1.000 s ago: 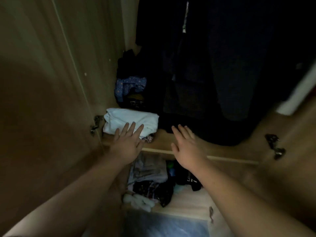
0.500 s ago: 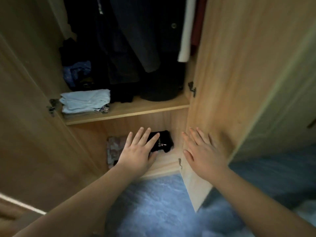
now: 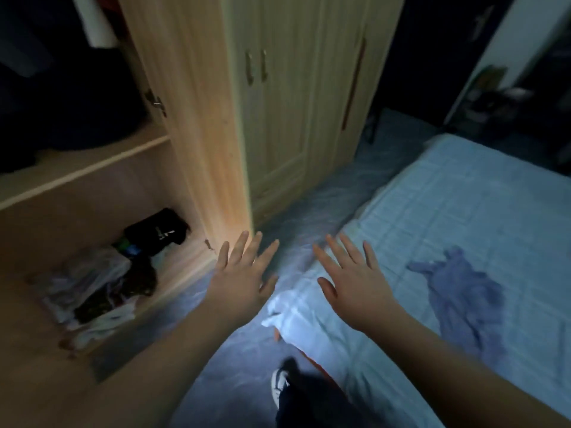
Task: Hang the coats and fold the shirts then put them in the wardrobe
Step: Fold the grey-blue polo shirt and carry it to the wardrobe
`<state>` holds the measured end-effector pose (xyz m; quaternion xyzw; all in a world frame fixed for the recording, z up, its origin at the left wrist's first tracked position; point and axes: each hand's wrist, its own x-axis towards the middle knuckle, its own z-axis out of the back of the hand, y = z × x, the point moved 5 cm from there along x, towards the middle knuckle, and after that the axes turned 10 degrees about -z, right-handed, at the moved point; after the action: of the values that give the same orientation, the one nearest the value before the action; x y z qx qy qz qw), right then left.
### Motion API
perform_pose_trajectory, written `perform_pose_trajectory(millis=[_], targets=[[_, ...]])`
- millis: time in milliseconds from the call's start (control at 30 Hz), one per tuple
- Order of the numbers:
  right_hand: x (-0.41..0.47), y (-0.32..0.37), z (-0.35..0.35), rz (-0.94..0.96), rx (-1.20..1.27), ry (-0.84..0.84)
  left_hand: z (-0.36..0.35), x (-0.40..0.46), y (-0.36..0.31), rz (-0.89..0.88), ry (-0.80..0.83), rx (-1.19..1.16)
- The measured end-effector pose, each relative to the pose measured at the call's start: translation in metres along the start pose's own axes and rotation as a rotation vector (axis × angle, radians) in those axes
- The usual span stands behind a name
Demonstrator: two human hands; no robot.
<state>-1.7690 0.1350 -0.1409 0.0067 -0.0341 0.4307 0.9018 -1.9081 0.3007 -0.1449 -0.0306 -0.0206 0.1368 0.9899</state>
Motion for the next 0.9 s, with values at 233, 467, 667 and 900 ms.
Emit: perform_pose_trajectory(millis=[233, 467, 667, 900], targets=[[-0.102, -0.12, -0.007, -0.252, 0.007, 0.017, -0.021, 0.03, -0.123, -0.219, 0.041, -0.046], [-0.168, -0.247, -0.026, -0.432, 0.051, 0.045, -0.043, 0.086, -0.27, -0.397, 0.033, -0.086], [-0.214, -0.38, -0.05, -0.525, 0.071, 0.076, -0.095, 0.156, -0.398, -0.475, 0.08, -0.106], [-0.243, -0.489, -0.115, -0.607, 0.12, 0.213, -0.165, 0.202, -0.48, -0.488, 0.193, -0.126]])
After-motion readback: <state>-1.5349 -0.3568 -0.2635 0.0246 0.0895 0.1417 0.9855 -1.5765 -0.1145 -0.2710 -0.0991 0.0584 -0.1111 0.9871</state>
